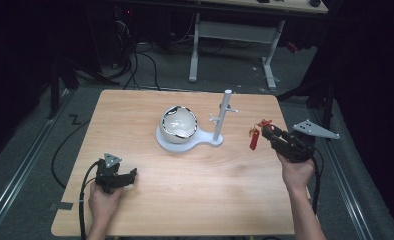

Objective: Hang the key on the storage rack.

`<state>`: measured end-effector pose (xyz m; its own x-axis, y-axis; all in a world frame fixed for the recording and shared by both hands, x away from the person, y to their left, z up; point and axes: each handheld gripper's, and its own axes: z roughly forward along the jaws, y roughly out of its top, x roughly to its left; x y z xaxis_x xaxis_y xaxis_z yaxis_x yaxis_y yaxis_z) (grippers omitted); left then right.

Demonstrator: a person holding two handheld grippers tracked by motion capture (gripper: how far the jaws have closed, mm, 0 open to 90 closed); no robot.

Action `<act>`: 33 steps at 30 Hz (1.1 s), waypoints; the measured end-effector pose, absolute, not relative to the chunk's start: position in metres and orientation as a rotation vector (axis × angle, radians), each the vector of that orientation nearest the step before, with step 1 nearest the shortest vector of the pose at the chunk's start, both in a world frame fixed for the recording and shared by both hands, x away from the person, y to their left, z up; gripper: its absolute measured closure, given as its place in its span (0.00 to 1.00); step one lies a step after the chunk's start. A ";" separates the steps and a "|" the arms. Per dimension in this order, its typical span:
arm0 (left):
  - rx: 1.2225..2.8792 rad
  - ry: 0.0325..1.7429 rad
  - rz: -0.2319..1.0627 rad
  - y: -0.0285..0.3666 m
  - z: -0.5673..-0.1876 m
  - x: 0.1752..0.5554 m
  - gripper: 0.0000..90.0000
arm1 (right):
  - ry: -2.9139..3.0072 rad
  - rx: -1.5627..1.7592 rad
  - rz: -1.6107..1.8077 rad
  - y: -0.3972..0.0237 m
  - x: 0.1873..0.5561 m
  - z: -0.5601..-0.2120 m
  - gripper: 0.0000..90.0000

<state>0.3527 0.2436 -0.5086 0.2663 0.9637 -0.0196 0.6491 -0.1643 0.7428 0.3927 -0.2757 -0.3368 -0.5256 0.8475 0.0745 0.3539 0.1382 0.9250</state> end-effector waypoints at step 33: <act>1.894 1.456 0.624 0.244 -0.509 0.353 0.23 | 2.013 1.060 1.390 -0.239 0.418 -0.310 0.75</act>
<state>0.3527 0.2438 -0.5086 0.2663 0.9636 -0.0218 0.6491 -0.1626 0.7431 0.4183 -0.2394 -0.3099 -0.5904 0.8058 0.0456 0.3280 0.1879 0.9258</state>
